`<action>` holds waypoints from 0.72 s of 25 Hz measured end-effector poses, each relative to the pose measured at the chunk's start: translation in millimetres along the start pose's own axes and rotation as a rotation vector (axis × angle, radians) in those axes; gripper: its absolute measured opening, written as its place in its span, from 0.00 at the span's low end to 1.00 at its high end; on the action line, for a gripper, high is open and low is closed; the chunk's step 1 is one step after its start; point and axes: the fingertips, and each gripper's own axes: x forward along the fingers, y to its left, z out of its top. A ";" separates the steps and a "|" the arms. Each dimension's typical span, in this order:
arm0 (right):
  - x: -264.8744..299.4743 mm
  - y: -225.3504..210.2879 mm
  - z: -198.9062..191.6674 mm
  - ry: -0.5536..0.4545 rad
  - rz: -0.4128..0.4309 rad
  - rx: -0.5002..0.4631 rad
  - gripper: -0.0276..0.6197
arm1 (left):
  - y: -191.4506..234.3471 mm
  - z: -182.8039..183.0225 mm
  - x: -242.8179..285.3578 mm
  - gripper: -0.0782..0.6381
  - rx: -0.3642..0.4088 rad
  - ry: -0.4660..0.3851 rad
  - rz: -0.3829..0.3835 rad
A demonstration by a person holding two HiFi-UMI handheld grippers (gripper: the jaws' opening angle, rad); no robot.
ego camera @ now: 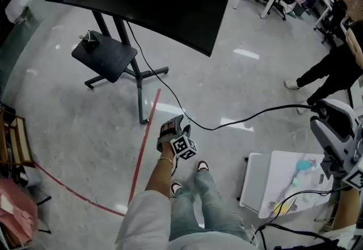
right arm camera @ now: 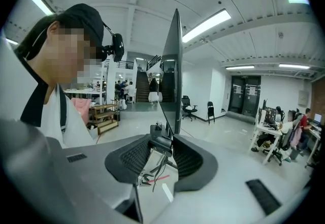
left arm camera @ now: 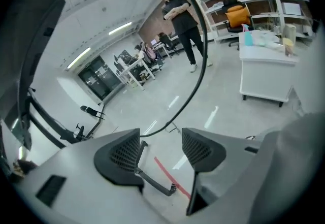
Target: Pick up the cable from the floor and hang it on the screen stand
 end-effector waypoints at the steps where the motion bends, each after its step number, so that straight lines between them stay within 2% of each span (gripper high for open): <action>1: 0.7 -2.2 -3.8 0.003 -0.005 0.007 0.27 | -3.7 3.1 9.2 0.46 0.031 -0.002 -0.011; 9: 2.3 -17.2 -26.9 0.020 -0.040 0.064 0.27 | -5.6 11.3 71.6 0.46 0.308 -0.008 -0.050; 10: 1.9 -18.5 -28.6 0.021 -0.043 0.072 0.27 | -5.1 10.4 76.1 0.45 0.333 -0.004 -0.049; 11: 1.4 -19.8 -30.2 0.022 -0.045 0.079 0.27 | -3.6 9.9 78.4 0.34 0.345 0.000 -0.044; 12: 1.0 -21.1 -31.8 0.023 -0.048 0.086 0.27 | -2.0 9.7 78.9 0.20 0.345 0.005 -0.043; 15: 1.7 -26.9 -38.1 0.030 -0.059 0.107 0.27 | -5.8 11.8 72.6 0.17 0.306 -0.008 -0.097; 18: 10.8 -41.3 -52.7 0.052 -0.083 0.120 0.27 | 0.3 25.1 44.7 0.16 0.236 -0.079 -0.140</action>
